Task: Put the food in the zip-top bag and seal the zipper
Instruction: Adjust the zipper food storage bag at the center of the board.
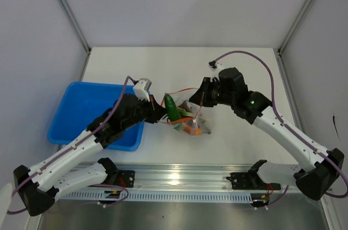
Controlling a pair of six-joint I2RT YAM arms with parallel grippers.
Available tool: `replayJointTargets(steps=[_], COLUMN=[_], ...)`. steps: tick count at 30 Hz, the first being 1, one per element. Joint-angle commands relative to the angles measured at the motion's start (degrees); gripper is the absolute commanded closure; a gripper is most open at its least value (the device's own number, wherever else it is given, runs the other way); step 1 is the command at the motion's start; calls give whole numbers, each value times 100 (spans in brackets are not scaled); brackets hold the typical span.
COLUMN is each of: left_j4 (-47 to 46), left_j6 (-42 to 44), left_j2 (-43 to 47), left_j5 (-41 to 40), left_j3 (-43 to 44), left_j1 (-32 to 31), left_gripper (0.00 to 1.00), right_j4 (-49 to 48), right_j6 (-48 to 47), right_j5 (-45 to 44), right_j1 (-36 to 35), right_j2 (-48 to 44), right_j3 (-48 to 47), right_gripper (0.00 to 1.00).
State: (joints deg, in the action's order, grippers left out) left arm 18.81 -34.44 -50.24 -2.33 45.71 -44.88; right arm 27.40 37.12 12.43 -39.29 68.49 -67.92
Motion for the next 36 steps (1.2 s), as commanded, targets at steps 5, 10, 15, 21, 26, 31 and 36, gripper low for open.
replayJointTargets(steps=[5, 10, 15, 21, 26, 31, 36], left_j4=[-1141, -809, -264, -394, -1203, -967, -512], left_j6=[-36, -204, -511, -916, -820, -424, -573], left_j2=[-12, -74, -346, -1234, -551, 66, 34], left_j5=[2113, 2053, 1183, 1996, 2237, 2148, 1737], left_j3=[912, 1238, 1081, 510, 332, 913, 965], left_j1=[-29, -29, 6, 498, 489, 472, 463], left_gripper=[99, 99, 99, 100, 99, 99, 99], right_j4=[651, 907, 802, 881, 1539, 2172, 1560], right_j6=[-899, -1146, -1050, -1084, -1357, -1331, -962], right_j5=[-775, -1163, -919, -988, -1243, -998, -329], right_j1=[18, 26, 219, 369, 378, 378, 387], right_j2=[139, -28, 164, 621, 630, 719, 482], right_j3=[-704, -1187, -987, -687, -1861, -2928, -1932], right_gripper=[100, 100, 100, 100, 100, 100, 100])
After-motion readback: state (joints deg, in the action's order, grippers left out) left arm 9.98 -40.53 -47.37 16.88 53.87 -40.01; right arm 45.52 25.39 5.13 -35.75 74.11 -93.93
